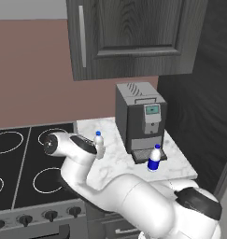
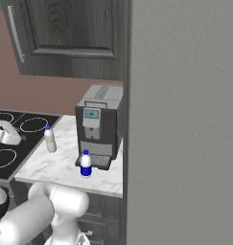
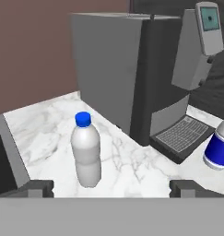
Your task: Take the bottled waters from the counter and place them in the freezer to freeze. Close the freezer door after placing the bottles.
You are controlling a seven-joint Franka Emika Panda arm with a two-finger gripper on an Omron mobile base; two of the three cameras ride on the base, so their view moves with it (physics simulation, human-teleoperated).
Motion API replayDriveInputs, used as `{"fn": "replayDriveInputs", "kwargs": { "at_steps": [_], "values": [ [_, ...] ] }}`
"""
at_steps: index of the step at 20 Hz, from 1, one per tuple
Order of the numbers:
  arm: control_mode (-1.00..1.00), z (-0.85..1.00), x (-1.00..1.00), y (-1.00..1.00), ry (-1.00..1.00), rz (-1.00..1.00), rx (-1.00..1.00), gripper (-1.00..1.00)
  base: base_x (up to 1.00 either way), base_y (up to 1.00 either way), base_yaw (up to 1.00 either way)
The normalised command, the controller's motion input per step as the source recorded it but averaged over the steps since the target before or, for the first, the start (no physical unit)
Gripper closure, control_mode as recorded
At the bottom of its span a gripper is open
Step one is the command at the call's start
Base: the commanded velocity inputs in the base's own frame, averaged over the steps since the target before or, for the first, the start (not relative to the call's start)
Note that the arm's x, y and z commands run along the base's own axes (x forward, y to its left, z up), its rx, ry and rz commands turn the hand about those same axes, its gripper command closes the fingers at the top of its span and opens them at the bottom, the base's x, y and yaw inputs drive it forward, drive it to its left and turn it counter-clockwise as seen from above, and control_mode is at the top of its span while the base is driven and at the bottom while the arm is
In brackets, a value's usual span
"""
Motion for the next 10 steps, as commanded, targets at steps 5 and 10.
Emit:
{"fn": "replayDriveInputs", "kwargs": {
  "at_steps": [5,10],
  "values": [
    [-1.0,-0.33,0.0,0.03,-0.23,-0.2,-0.02,-1.0,0.0,0.0,0.0],
    [-1.0,-0.15,0.11,-0.14,-0.04,-0.15,0.0,-1.0,0.0,0.0,0.0]
  ]
}}
